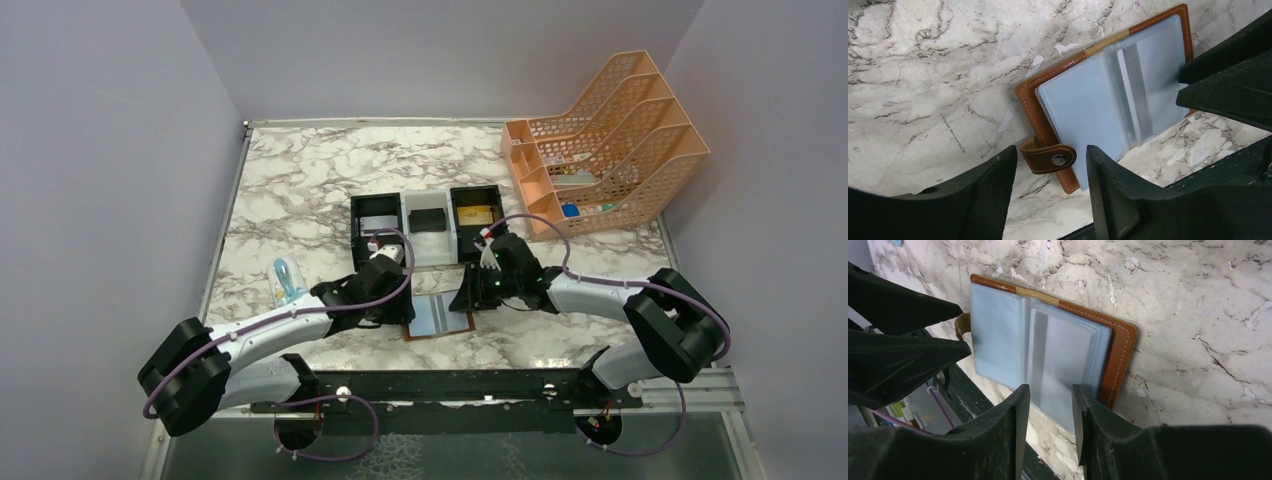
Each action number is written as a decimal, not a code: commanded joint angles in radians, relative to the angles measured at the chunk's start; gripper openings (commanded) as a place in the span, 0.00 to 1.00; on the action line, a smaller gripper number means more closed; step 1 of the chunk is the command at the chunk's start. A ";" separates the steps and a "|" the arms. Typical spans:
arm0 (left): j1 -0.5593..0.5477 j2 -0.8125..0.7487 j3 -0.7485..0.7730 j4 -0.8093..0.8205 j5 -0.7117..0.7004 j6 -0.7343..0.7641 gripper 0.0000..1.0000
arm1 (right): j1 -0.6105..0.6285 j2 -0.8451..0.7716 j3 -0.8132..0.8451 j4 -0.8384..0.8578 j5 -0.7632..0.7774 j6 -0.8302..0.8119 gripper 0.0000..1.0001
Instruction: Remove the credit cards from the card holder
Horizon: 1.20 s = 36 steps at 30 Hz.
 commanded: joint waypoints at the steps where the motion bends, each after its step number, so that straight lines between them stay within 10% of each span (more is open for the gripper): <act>1: -0.009 0.026 -0.018 0.021 -0.025 0.000 0.54 | 0.005 -0.001 0.013 -0.028 0.044 -0.011 0.37; 36: -0.028 0.079 -0.023 0.025 -0.021 0.019 0.31 | 0.005 -0.005 0.027 0.054 -0.070 0.068 0.26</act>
